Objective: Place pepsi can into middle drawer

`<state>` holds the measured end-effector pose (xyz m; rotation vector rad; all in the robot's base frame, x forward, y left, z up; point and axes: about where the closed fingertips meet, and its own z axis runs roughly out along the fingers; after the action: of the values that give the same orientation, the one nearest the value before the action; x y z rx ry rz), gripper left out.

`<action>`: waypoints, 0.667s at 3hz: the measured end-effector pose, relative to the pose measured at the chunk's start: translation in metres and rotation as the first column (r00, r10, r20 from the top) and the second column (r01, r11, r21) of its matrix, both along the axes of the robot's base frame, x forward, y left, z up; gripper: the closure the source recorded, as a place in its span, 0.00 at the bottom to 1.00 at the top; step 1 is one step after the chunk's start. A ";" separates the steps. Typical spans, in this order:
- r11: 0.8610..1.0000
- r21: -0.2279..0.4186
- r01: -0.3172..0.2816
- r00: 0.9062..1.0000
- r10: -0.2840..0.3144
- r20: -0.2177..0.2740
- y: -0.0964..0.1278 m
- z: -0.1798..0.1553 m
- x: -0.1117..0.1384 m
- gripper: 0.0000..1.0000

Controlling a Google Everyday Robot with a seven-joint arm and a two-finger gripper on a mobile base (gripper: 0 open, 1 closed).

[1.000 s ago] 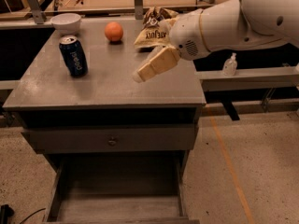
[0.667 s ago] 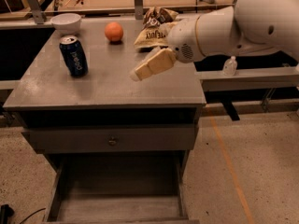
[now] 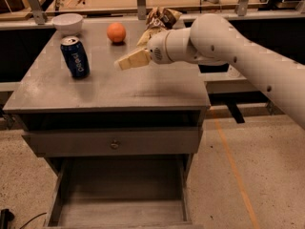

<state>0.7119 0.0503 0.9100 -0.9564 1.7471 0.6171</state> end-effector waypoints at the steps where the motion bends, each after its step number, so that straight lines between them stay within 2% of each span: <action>1: 0.998 0.045 -0.033 0.999 0.033 -0.015 0.045 -0.011 0.032 0.00; 2: 0.998 0.054 -0.042 0.999 0.043 -0.012 0.054 -0.009 0.036 0.00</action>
Offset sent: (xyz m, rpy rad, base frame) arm 0.0294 0.0410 -0.0100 0.0410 0.0147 0.0298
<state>0.7484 0.1048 0.9007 -0.9555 1.7171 0.6961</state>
